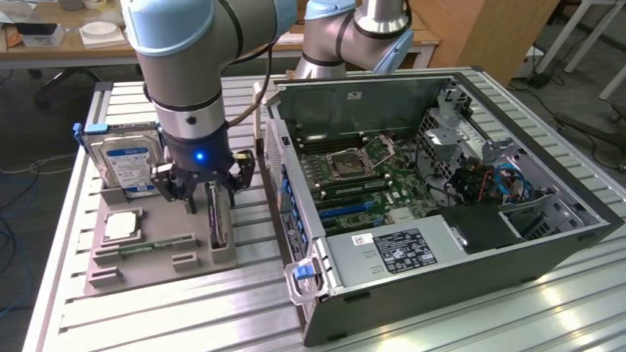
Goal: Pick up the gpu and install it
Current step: 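Pick up the gpu and move the gpu toward the slot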
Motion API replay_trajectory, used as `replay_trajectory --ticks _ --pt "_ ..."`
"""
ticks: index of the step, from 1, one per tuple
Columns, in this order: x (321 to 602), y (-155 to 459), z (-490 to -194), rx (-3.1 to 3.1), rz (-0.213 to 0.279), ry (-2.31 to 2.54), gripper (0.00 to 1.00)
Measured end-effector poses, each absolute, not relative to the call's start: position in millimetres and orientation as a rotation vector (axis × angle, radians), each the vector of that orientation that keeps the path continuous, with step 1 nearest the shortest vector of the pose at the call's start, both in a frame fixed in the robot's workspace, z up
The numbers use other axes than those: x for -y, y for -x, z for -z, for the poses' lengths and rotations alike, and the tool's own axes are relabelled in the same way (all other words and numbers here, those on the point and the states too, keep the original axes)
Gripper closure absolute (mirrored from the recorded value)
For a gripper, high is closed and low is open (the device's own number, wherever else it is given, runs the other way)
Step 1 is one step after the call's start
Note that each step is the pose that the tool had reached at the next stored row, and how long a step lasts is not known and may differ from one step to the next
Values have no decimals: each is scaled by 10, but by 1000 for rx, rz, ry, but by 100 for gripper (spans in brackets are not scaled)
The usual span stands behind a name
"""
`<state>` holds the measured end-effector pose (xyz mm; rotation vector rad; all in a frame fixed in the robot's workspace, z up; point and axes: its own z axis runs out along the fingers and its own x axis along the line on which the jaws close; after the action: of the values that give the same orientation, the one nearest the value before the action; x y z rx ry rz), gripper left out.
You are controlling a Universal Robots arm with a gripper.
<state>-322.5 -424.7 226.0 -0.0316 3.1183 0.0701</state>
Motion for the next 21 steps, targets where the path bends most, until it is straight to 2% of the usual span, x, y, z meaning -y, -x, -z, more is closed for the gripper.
replay_trajectory --ticks 21 --pt "4247 3225 -2227 -3118 -70 4 36"
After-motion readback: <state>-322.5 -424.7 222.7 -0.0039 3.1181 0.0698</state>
